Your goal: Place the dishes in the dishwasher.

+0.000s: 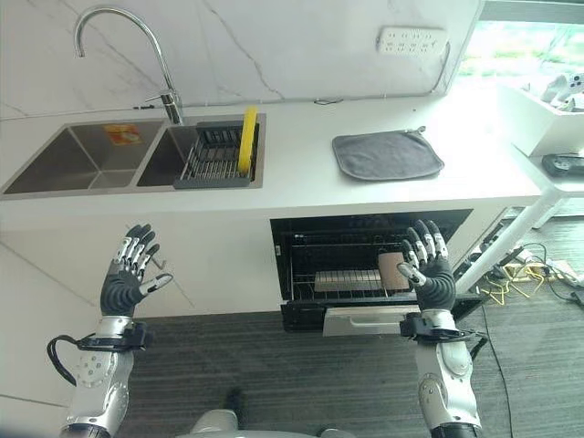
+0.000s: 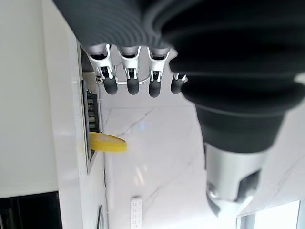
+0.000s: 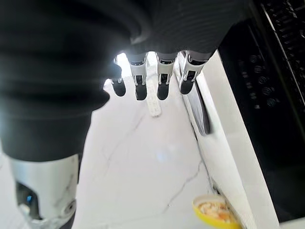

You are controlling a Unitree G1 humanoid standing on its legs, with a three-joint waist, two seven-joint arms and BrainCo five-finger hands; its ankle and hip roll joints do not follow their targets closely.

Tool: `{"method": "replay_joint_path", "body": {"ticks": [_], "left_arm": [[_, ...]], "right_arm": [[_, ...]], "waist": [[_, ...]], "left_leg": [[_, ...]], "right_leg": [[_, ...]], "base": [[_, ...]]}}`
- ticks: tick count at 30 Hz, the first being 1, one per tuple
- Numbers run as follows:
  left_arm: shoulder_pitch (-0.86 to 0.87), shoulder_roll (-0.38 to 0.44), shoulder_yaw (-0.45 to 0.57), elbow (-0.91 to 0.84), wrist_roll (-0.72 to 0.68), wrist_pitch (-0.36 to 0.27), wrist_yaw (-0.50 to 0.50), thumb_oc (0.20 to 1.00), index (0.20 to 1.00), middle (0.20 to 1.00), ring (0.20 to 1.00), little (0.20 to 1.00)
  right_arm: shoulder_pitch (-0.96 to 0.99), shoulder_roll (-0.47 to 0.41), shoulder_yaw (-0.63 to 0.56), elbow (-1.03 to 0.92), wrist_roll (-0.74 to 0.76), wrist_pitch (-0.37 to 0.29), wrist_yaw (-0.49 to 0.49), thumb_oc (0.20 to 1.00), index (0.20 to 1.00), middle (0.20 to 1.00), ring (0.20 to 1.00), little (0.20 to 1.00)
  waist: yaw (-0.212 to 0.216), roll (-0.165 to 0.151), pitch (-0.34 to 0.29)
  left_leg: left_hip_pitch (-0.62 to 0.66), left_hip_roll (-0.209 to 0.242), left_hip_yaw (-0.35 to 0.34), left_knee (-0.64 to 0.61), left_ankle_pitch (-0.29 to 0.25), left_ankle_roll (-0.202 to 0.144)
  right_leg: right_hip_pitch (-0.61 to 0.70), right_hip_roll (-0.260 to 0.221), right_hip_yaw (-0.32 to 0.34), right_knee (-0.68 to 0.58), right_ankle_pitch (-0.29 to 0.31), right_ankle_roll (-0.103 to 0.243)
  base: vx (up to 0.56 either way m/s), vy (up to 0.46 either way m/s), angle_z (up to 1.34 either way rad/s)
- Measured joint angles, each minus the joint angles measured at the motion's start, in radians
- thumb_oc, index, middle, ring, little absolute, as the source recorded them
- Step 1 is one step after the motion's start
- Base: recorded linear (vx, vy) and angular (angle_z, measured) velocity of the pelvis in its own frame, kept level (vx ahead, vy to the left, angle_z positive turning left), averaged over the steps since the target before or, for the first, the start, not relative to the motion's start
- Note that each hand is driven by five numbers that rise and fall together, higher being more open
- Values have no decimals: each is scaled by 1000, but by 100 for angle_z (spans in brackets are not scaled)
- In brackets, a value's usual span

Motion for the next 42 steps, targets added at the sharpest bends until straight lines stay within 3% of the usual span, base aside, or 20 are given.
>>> {"method": "replay_joint_path", "body": {"ticks": [3, 4, 6, 9, 12, 14, 15, 16, 17, 18, 21, 24, 31, 34, 35, 36, 37, 38, 39, 42], "left_arm": [[7, -8, 0, 15, 1, 7, -24, 1000, 1000, 1000, 1000, 1000], [6, -3, 3, 20, 0, 13, -26, 1000, 1000, 1000, 1000, 1000], [3, 9, 0, 21, 1, 28, -23, 1000, 1000, 1000, 1000, 1000], [-53, 56, -46, 0, 6, 57, -39, 1000, 1000, 1000, 1000, 1000], [-46, 87, -46, -10, 11, 61, -41, 1000, 1000, 1000, 1000, 1000], [-39, 98, -44, -12, 11, 66, -39, 1000, 1000, 1000, 1000, 1000], [-19, 112, -34, -10, 16, 67, -6, 1000, 1000, 1000, 1000, 1000], [-6, 117, -31, -10, 26, 68, 2, 1000, 1000, 1000, 1000, 1000], [-4, 110, -30, -12, 33, 71, 2, 1000, 1000, 1000, 1000, 1000], [-6, 105, -31, -21, 34, 71, 2, 1000, 1000, 1000, 1000, 1000], [18, 98, -21, -28, 42, 74, 12, 1000, 1000, 1000, 1000, 1000], [23, 78, -35, -34, 42, 76, 19, 1000, 1000, 1000, 1000, 1000], [68, 38, -46, -66, 80, 81, 38, 1000, 1000, 1000, 1000, 1000], [68, 37, -80, -65, 81, 81, 37, 1000, 1000, 1000, 1000, 1000], [70, 35, -87, -52, 84, 77, 32, 1000, 1000, 1000, 1000, 1000], [71, 35, -88, -43, 84, 78, 22, 1000, 1000, 1000, 1000, 1000], [60, 25, -98, -35, 84, 72, 9, 1000, 1000, 1000, 1000, 1000], [56, 25, -107, -30, 84, 66, 7, 1000, 1000, 1000, 1000, 1000], [33, 22, -127, -29, 85, 65, 4, 1000, 1000, 1000, 1000, 1000], [-3, 39, -125, -28, 79, 71, 28, 1000, 1000, 1000, 1000, 1000]], "right_arm": [[4, -12, -36, -4, 27, 0, 0, 1000, 1000, 1000, 1000, 1000], [6, -3, -35, -2, 31, 3, -1, 1000, 1000, 1000, 1000, 1000], [16, 27, -21, -2, 38, 4, -3, 1000, 1000, 1000, 1000, 1000], [47, 100, -26, -10, 50, 4, 0, 1000, 1000, 1000, 1000, 1000], [35, 119, -6, -10, 47, 1, 12, 1000, 1000, 1000, 1000, 1000], [23, 119, -1, -9, 46, 1, 23, 1000, 1000, 1000, 1000, 1000], [5, 126, 14, -9, 47, 5, 31, 1000, 1000, 1000, 1000, 1000], [-17, 125, 25, -8, 47, 5, 32, 1000, 1000, 1000, 1000, 1000], [-5, 106, 33, -8, 48, 5, 34, 1000, 1000, 1000, 1000, 1000], [4, 89, 34, -7, 48, 5, 36, 1000, 1000, 1000, 1000, 1000], [-2, 79, 44, 14, 57, 13, 44, 1000, 1000, 1000, 1000, 1000], [-4, 62, 41, 26, 58, 13, 45, 1000, 1000, 1000, 1000, 1000], [27, 8, 51, -10, 57, 11, 42, 1000, 1000, 1000, 1000, 1000], [33, -19, 51, -11, 55, 11, 41, 1000, 1000, 1000, 1000, 1000], [6, -25, 71, -1, 52, 9, 26, 1000, 1000, 1000, 1000, 1000], [-21, -24, 81, 2, 36, 8, 7, 1000, 1000, 1000, 1000, 1000], [-43, -21, 80, 1, 25, -2, -22, 1000, 1000, 1000, 1000, 1000], [-40, -24, 79, 0, 25, -4, -25, 1000, 1000, 1000, 1000, 1000], [-21, -36, 69, -13, 25, -5, -27, 1000, 1000, 1000, 1000, 1000], [26, -13, 81, -42, -1, -4, -13, 1000, 1000, 1000, 1000, 1000]], "waist": [[-10, 38, 7], [-9, 25, 12], [-8, -21, 14], [1, -36, 17], [8, -42, 14], [12, -34, 14], [32, -39, 13], [38, -30, 13], [20, -3, 7], [8, 3, 5], [12, -36, -18], [3, -38, -22], [0, 7, -61], [5, 11, -65], [24, -20, -55], [32, -12, -56], [25, 30, -66], [23, 39, -71], [10, 70, -79], [-1, 40, -91]], "left_leg": [[48, -34, -20, -8, -16, 21], [69, -72, -14, 4, 21, -25], [105, -139, 30, -16, 7, 1], [135, -176, 48, -41, 6, 62], [155, -196, 69, -58, -12, 92], [161, -190, 105, -70, -17, 112], [183, -180, 180, -71, -29, 124], [191, -168, 199, -74, -29, 124], [192, -134, 194, -90, -31, 124], [192, -120, 195, -98, -26, 117], [206, -152, 246, -100, -31, 106], [206, -159, 230, -102, -30, 78], [166, -71, 197, -106, -13, 22], [115, -70, 141, 21, -5, 4], [37, -96, 37, 138, -36, 5], [53, -87, 10, 56, -35, 3], [68, -58, 10, -35, -27, -3], [67, -57, 23, -34, -28, -1], [66, -41, 80, -37, -42, 17], [78, -82, 100, -94, 14, 6]], "right_leg": [[48, -78, 60, -7, -34, 71], [69, -119, 75, -14, -32, 92], [79, -192, 73, -8, 35, 99], [63, -213, 25, 7, 197, 138], [2, -241, 26, 76, 282, 183], [-68, -242, -4, 158, 262, 199], [-142, -226, -96, 195, 293, 163], [-153, -220, -110, 211, 287, 171], [-168, -147, -101, 204, 191, 184], [-157, -99, -118, 143, 164, 186], [-142, -86, -190, 38, 196, 123], [-51, -66, -169, -144, 202, 116], [-52, 38, -171, -191, 213, 58], [-55, 38, -153, -195, 198, 28], [-55, 3, -97, -197, 206, 8], [-56, -1, -77, -197, 208, 10], [-53, 4, -82, -193, 208, 15], [-52, 2, -83, -193, 207, 18], [-52, 6, -111, -196, 212, 35], [-67, -36, -112, -196, 217, 64]], "base": [[388, 454, -71], [332, 400, -57], [298, 388, -35], [205, 320, 2], [105, 228, -20], [63, 156, -68], [43, 67, -120], [53, 15, -124], [0, -12, -59], [-16, -34, -36], [19, -102, -44], [8, -138, -12], [1, -163, 2], [49, 10, -4], [108, 153, -51], [96, 196, -69], [39, 136, -48], [64, 206, -22], [64, 142, -5], [50, 57, -18]]}}
